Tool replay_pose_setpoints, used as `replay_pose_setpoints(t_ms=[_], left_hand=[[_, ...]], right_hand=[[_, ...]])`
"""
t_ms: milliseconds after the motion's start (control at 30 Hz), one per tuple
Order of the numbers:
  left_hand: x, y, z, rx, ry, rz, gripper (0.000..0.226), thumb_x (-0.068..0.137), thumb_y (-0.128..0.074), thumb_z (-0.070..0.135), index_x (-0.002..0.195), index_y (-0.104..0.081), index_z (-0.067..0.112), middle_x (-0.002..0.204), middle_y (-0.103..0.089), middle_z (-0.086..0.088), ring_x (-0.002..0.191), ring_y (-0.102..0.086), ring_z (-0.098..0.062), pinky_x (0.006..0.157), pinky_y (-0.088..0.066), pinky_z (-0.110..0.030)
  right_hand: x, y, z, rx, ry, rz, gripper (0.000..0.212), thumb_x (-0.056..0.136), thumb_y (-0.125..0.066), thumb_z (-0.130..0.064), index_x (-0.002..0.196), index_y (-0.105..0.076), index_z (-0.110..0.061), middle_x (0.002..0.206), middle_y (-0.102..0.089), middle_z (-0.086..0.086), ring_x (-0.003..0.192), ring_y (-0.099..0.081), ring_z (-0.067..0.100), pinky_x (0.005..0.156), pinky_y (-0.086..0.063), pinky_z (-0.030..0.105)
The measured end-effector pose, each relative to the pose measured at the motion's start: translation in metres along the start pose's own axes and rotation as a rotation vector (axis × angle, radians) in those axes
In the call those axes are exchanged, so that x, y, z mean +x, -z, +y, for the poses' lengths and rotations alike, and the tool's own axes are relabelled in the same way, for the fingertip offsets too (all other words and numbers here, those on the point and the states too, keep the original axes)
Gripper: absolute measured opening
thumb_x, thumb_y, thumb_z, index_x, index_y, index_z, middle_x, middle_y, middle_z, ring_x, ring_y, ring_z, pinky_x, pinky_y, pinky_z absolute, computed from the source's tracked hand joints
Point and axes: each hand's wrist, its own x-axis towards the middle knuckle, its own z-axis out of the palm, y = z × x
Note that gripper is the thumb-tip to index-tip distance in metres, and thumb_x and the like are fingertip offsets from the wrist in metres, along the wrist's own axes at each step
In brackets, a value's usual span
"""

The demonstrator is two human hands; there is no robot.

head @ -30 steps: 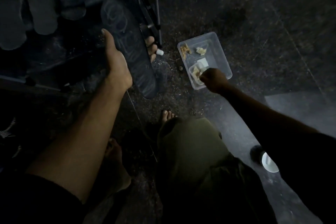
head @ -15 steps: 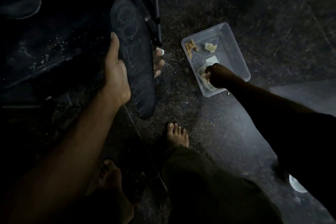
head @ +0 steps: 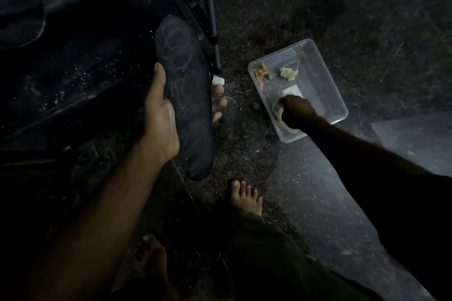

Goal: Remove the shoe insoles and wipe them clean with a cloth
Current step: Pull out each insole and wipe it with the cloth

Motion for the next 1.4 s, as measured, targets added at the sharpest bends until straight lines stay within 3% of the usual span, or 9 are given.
replay_pose_setpoints(t_ms=[167, 267, 367, 467, 567, 833, 1067, 1233, 1400], left_hand=[[-0.015, -0.014, 0.004, -0.056, -0.025, 0.011, 0.084, 0.091, -0.018, 0.073, 0.115, -0.065, 0.008, 0.117, -0.058, -0.019, 0.103, -0.057, -0.033, 0.092, -0.043, -0.043], [-0.034, -0.026, 0.010, -0.077, -0.048, 0.030, 0.082, 0.090, -0.021, 0.072, 0.115, -0.065, 0.008, 0.118, -0.060, -0.018, 0.105, -0.057, -0.032, 0.096, -0.041, -0.044], [-0.058, -0.040, 0.019, -0.103, -0.078, 0.044, 0.083, 0.090, -0.020, 0.071, 0.124, -0.060, 0.008, 0.117, -0.061, -0.016, 0.103, -0.059, -0.030, 0.094, -0.043, -0.041], [-0.086, -0.053, 0.031, -0.164, -0.122, 0.061, 0.082, 0.089, -0.022, 0.072, 0.125, -0.059, 0.008, 0.118, -0.061, -0.016, 0.104, -0.059, -0.031, 0.094, -0.044, -0.041], [-0.123, -0.064, 0.047, -0.240, -0.187, 0.064, 0.080, 0.090, -0.023, 0.071, 0.123, -0.060, 0.008, 0.115, -0.063, -0.016, 0.101, -0.060, -0.030, 0.088, -0.045, -0.039], [-0.237, -0.070, 0.080, -0.300, -0.357, 0.081, 0.078, 0.092, -0.023, 0.069, 0.132, -0.053, 0.010, 0.124, -0.061, -0.013, 0.109, -0.061, -0.028, 0.090, -0.050, -0.043], [-0.322, -0.052, 0.057, -0.429, -0.420, 0.059, 0.077, 0.093, -0.023, 0.068, 0.141, -0.046, 0.013, 0.142, -0.050, -0.014, 0.126, -0.051, -0.036, 0.103, -0.042, -0.051], [-0.344, -0.035, 0.039, -0.484, -0.487, 0.123, 0.089, 0.087, -0.026, 0.078, 0.142, -0.046, 0.012, 0.142, -0.050, -0.016, 0.133, -0.046, -0.034, 0.113, -0.031, -0.053], [-0.343, -0.027, 0.037, -0.488, -0.483, 0.155, 0.090, 0.085, -0.029, 0.079, 0.144, -0.043, 0.012, 0.143, -0.049, -0.017, 0.135, -0.043, -0.034, 0.116, -0.026, -0.052]], right_hand=[[-0.027, 0.027, 0.004, 0.475, 0.012, 0.294, 0.020, 0.090, -0.062, -0.011, 0.107, -0.071, -0.013, 0.108, -0.072, 0.006, 0.090, -0.069, 0.017, 0.073, -0.044, 0.021], [-0.058, 0.059, -0.009, 1.023, 0.007, 0.301, 0.003, 0.086, -0.067, -0.004, 0.088, -0.069, -0.005, 0.078, -0.074, 0.003, 0.062, -0.067, 0.009, 0.058, -0.049, 0.025], [-0.088, 0.103, -0.026, 1.281, 0.119, 0.327, 0.012, 0.085, -0.068, -0.001, 0.077, -0.068, -0.010, 0.071, -0.072, -0.001, 0.068, -0.068, 0.010, 0.065, -0.054, 0.027], [-0.112, 0.144, -0.045, 1.522, 0.171, 0.234, 0.012, 0.088, -0.064, 0.000, 0.094, -0.064, -0.010, 0.080, -0.069, 0.003, 0.078, -0.069, 0.018, 0.080, -0.057, 0.035], [-0.145, 0.186, -0.074, 1.650, 0.258, 0.133, 0.023, 0.089, -0.060, 0.003, 0.106, -0.061, -0.012, 0.083, -0.068, 0.002, 0.076, -0.069, 0.015, 0.076, -0.058, 0.031], [-0.252, 0.273, -0.180, 1.766, 0.562, -0.050, 0.033, 0.076, -0.065, -0.005, 0.109, -0.061, -0.009, 0.093, -0.072, 0.003, 0.086, -0.069, 0.014, 0.073, -0.056, 0.022], [-0.341, 0.252, -0.263, 1.788, 0.665, -0.189, 0.018, 0.080, -0.063, 0.002, 0.096, -0.064, -0.006, 0.092, -0.072, 0.006, 0.089, -0.068, 0.016, 0.075, -0.055, 0.020], [-0.374, 0.224, -0.296, 1.593, 0.662, -0.168, 0.014, 0.090, -0.061, -0.003, 0.093, -0.066, -0.015, 0.091, -0.072, 0.007, 0.083, -0.067, 0.021, 0.070, -0.057, 0.028], [-0.387, 0.226, -0.311, 1.395, 0.671, 0.063, 0.008, 0.093, -0.059, -0.003, 0.097, -0.063, -0.009, 0.093, -0.069, 0.011, 0.082, -0.068, 0.019, 0.069, -0.057, 0.027]])
